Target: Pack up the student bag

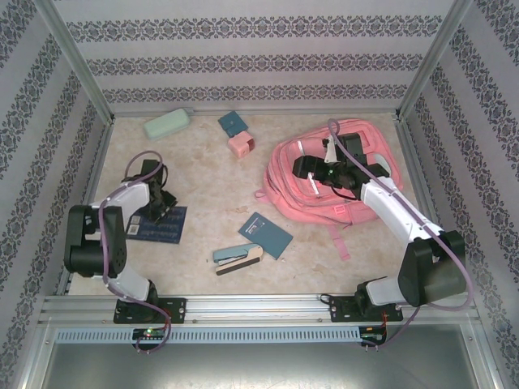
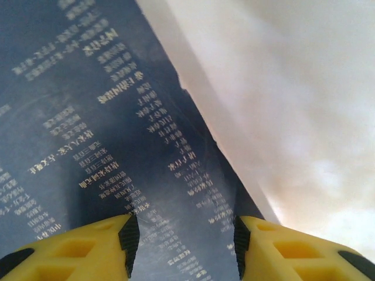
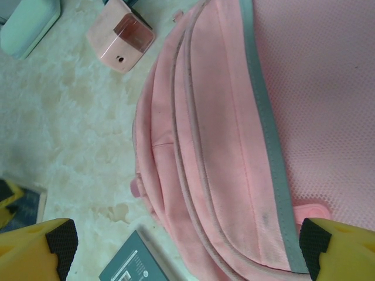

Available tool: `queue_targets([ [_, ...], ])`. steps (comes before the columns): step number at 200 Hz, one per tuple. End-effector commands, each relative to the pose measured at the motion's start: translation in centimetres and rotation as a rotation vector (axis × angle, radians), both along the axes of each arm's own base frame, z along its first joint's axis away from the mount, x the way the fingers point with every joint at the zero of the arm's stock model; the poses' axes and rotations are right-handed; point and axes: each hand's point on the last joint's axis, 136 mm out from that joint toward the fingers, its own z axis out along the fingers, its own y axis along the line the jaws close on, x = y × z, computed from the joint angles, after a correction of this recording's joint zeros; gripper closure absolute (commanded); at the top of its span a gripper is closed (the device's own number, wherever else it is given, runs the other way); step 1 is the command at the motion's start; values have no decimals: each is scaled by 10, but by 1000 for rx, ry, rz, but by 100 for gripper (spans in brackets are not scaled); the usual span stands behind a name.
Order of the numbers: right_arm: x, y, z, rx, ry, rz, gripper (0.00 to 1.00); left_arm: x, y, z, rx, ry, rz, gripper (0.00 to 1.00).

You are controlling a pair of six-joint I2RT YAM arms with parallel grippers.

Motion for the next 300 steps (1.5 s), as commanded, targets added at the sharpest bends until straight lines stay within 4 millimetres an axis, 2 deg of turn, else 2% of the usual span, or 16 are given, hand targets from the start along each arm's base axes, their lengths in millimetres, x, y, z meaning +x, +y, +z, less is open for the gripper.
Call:
queue_targets([
  [1,7,5,14,2,-35,-7,2,47,-67,-6,-141,-97,-178,52],
  [34,7,19,12,-1,-31,22,2,77,-140,7,-156,-144,-370,53],
  [48,7,28,11,-7,-30,42,2,82,-161,15,-173,-166,-423,52],
  [61,6,38,10,-4,-30,65,3,84,-169,26,-177,-189,-460,52],
  [79,5,57,7,1,-24,107,4,85,-158,46,-121,-216,-483,51],
  [111,-1,102,-4,12,-9,197,14,95,-114,69,-41,-236,-485,51],
  [123,-3,122,-12,12,5,239,25,104,-101,71,-63,-249,-474,54],
  [148,-11,164,-29,18,36,313,61,132,-89,73,-100,-275,-494,62],
  [166,-19,196,-41,11,52,372,77,152,-95,68,-125,-268,-529,70],
  [185,-30,230,-58,3,83,437,84,168,-99,56,-143,-244,-534,75],
  [200,-40,254,-70,-3,105,479,91,171,-95,39,-130,-191,-509,78],
  [214,-48,271,-83,-11,127,520,93,171,-92,23,-128,-147,-492,83],
  [237,-55,284,-109,-41,165,549,95,166,-89,5,-134,-99,-475,84],
  [258,-58,284,-131,-50,216,553,95,153,-80,-3,-123,-63,-451,85],
  [279,-52,274,-148,-70,260,522,96,133,-65,-7,-101,-29,-424,85],
  [300,-38,254,-157,-93,274,467,96,108,-43,-9,-62,8,-372,87],
])
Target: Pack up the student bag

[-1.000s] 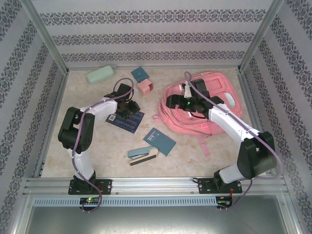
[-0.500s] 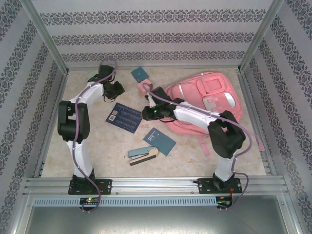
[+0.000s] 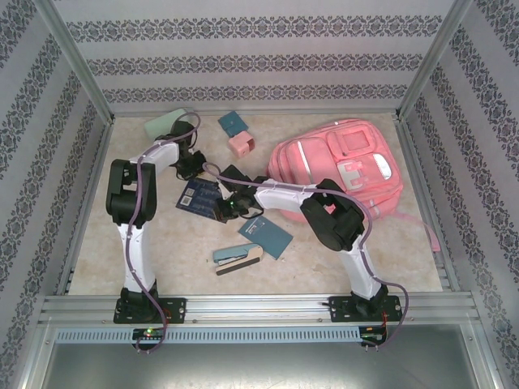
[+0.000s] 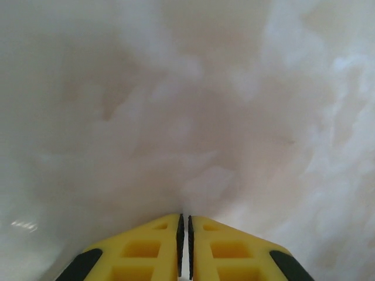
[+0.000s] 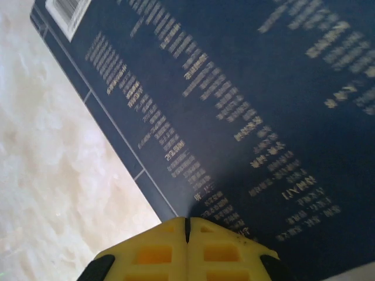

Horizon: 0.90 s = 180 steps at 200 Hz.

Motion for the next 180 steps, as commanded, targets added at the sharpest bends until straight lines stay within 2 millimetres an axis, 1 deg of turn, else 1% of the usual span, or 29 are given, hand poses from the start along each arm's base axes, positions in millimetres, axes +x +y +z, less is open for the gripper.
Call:
queue_targets([
  [1,21,-24,-11,-51,9,-73,96,-44,34,-8,71,104,73,87],
  [17,37,-44,-13,-94,-11,-112,96,-66,42,-11,62,131,99,87],
  [36,61,-67,-16,-128,-8,-162,96,-89,39,-13,41,151,103,87],
  [49,77,-76,-15,-115,7,-184,95,-106,36,-17,14,162,133,87],
  [59,90,-81,-10,-103,4,-202,94,-116,31,-16,-20,151,159,87],
  [73,105,-84,3,-83,-15,-212,92,-128,18,-16,-81,138,182,87],
  [92,117,-86,24,-64,-45,-215,86,-138,-2,-11,-128,120,183,86],
  [98,117,-85,30,-58,-51,-215,83,-140,-6,-9,-136,113,182,86],
  [111,115,-87,40,-45,-59,-223,73,-141,-17,-3,-151,96,169,85],
  [118,112,-88,46,-36,-58,-231,69,-141,-19,2,-150,86,165,85],
  [123,108,-90,45,-37,-48,-240,66,-140,-19,5,-147,78,163,84],
  [133,102,-92,50,-22,-37,-261,65,-136,-17,14,-129,52,151,84],
  [150,88,-90,52,9,-21,-287,62,-129,0,31,-16,21,124,82],
  [161,78,-89,50,13,-14,-300,59,-122,6,42,28,-4,96,80],
  [168,72,-88,48,13,-7,-313,56,-115,6,48,38,-27,67,77],
  [180,64,-84,43,35,7,-338,53,-106,3,54,41,-50,16,72],
])
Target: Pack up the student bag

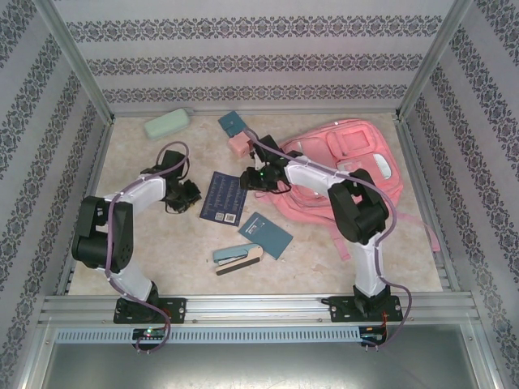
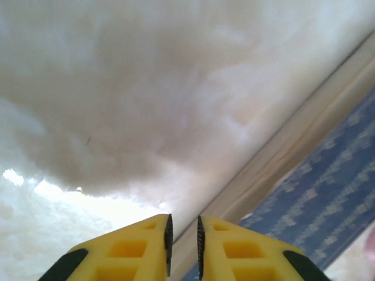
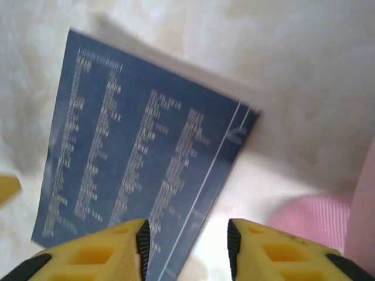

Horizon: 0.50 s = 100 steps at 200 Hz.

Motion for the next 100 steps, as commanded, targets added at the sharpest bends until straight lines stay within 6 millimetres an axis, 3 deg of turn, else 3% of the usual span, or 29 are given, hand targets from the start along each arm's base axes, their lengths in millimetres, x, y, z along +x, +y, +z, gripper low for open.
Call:
queue_targets([
  [1,-13,11,6,58,-2,-61,53,15,7,25,79,-64,-93,71],
  [22,-21,21,-5,76,4,-77,49,23,-2,21,51,-86,-169,63],
  [49,-24,26,-20,60,42,-123,49,20,-20,7,-29,-90,-251,55],
  [100,-25,17,-40,17,75,-184,52,8,-32,-17,-52,-35,-307,55],
])
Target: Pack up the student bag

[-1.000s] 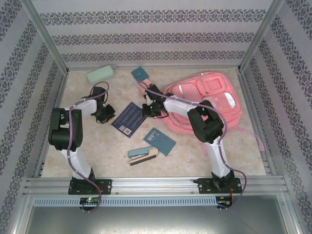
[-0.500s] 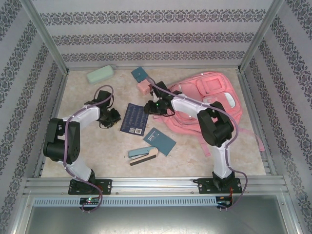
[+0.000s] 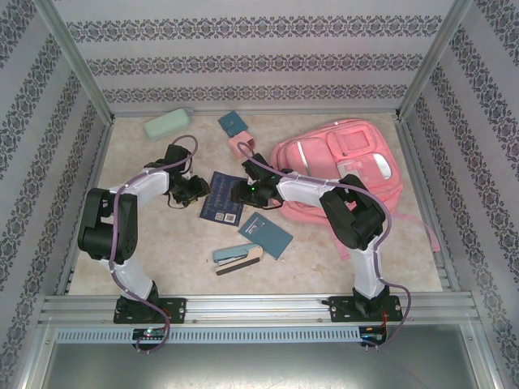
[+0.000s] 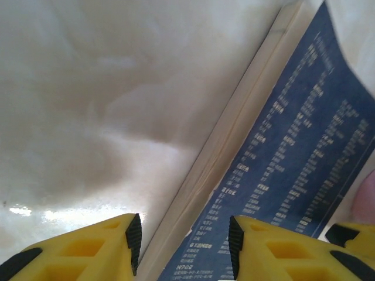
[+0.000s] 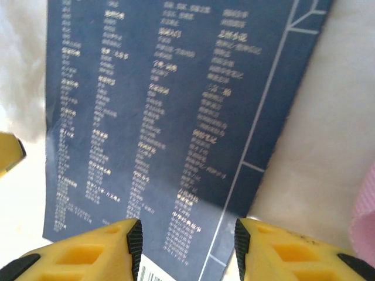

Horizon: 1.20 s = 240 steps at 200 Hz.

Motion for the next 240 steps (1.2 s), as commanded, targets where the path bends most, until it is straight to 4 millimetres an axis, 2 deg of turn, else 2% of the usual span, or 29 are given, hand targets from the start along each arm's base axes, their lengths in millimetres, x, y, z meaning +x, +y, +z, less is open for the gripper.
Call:
queue_targets([
  [1,5,-10,-14,-34,12,-68,52,-5,-10,-12,-13,8,-70,56],
  [41,0,-7,-23,-26,40,-55,52,-15,-17,-28,-18,56,-76,63],
  [89,-5,-17,-40,-90,96,-97,53,-32,-23,-44,-16,117,-52,75],
  [104,-6,-8,-41,-59,111,-74,54,-35,-27,-47,-24,119,-52,79],
  [128,-4,24,-22,113,93,-1,55,-39,-36,-49,-67,123,-50,79],
  [144,-2,45,2,251,64,42,57,-38,-39,-49,-90,118,-50,79],
  [164,0,61,35,394,26,81,59,-36,-42,-46,-99,108,-59,80],
  [183,2,67,62,493,-13,101,64,-33,-43,-42,-101,99,-71,80],
  [207,3,70,84,598,-31,107,65,-30,-44,-39,-98,92,-82,80],
  [224,3,71,88,616,-44,114,65,-30,-44,-38,-97,90,-88,80],
  [240,1,72,83,607,-34,118,65,-29,-44,-38,-98,88,-93,80],
])
